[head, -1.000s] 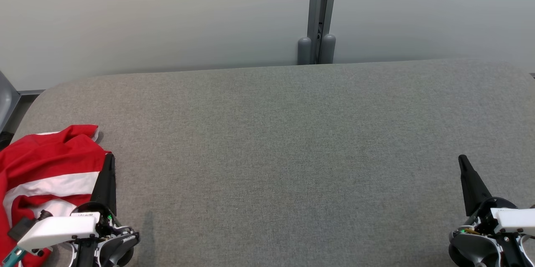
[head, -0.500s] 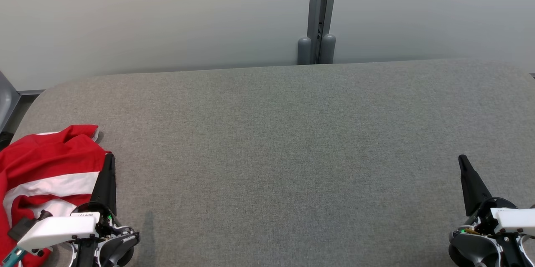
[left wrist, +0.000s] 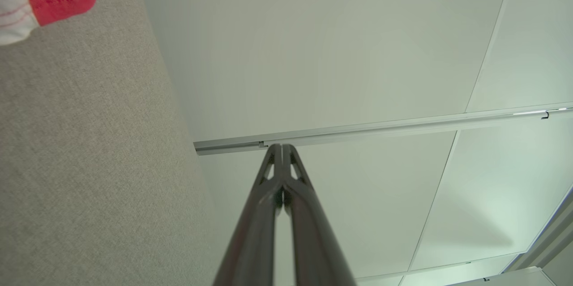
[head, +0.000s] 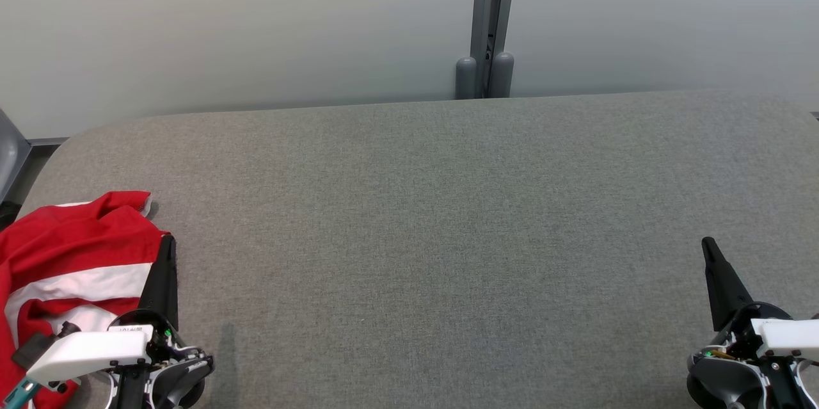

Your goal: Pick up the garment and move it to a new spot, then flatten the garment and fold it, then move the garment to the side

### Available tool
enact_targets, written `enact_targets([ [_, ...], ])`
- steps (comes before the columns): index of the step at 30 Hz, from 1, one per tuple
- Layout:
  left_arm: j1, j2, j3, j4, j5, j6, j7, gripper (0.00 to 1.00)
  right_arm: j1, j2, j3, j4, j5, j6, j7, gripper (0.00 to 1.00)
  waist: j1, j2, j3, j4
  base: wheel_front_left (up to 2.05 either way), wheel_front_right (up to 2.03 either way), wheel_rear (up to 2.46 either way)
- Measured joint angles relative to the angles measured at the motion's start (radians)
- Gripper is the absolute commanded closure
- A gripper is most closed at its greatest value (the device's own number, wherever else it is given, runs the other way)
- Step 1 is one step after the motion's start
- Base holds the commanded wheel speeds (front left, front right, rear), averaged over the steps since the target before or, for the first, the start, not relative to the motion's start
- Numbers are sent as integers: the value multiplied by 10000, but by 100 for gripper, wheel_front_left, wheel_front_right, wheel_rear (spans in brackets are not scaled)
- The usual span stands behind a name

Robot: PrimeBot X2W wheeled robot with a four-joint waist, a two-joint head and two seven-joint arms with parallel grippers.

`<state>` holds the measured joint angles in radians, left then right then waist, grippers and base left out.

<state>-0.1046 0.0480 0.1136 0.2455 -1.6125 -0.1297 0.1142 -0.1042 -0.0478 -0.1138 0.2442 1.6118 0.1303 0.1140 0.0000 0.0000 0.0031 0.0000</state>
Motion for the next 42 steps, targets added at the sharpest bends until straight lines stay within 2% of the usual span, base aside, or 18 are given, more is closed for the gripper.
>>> enact_targets([
  [42,0,0,0,0,2,0,0,100,0,0,0,0,0,0,0,100,0,1,0,0,0,0,0],
])
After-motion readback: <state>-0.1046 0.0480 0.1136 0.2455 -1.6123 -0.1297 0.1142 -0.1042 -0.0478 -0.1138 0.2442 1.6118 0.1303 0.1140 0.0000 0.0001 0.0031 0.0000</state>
